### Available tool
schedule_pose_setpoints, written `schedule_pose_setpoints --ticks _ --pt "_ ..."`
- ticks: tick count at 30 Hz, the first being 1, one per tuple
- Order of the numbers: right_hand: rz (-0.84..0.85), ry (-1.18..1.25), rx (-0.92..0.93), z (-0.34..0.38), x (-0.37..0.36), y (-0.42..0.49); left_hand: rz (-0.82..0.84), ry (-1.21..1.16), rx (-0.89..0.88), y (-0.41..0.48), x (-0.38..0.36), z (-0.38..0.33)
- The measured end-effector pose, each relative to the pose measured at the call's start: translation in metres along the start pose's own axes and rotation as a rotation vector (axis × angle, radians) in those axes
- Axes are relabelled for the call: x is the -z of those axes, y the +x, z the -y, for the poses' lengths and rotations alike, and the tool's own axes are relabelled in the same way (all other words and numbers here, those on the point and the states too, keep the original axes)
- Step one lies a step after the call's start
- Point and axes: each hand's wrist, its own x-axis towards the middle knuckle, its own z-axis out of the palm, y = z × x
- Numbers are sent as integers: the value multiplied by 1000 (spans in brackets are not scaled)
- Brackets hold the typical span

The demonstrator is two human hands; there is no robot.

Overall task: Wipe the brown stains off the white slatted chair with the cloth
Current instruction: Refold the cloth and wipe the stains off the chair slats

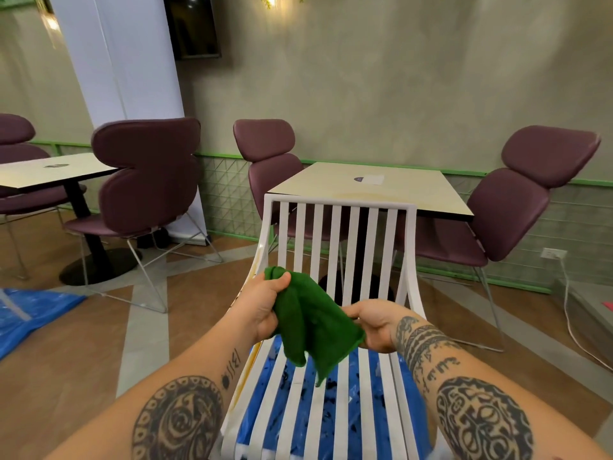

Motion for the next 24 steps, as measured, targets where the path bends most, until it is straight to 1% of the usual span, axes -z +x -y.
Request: schedule_pose_setpoints --ticks 1,3,5,7,8,9,10,11,12,13,15,17,19,22,24 --pt "-3 11 -12 -1 3 0 -7 19 1 0 3 0" --pt "-32 60 27 1 5 -1 -28 46 2 1 11 -1" --pt "-101 174 155 7 10 4 -32 46 4 4 17 -2" --pt "-124 353 345 11 16 8 -16 32 26 4 15 -5" --pt "-123 407 404 11 18 11 -5 18 38 2 13 -7" --pt "-128 390 403 9 19 12 8 2 45 0 10 -8" --pt "-129 294 335 5 17 13 19 -9 43 0 7 -9" --pt "-134 189 229 0 14 13 27 -11 33 0 5 -10" --pt "-121 133 133 -6 12 16 32 -8 22 0 3 -10" --pt "-101 125 69 -10 11 18 37 -1 12 1 2 -11" --pt "-93 164 49 -14 7 22 36 31 0 2 1 -12" --pt "-151 204 100 -12 6 24 18 85 -1 1 4 -14" --pt "-224 179 200 -9 11 24 -50 164 -8 3 12 -17" --pt "-327 7 353 -3 18 22 -188 308 -14 11 27 -18" --pt "-398 -144 465 1 18 20 -243 392 -9 14 30 -17"
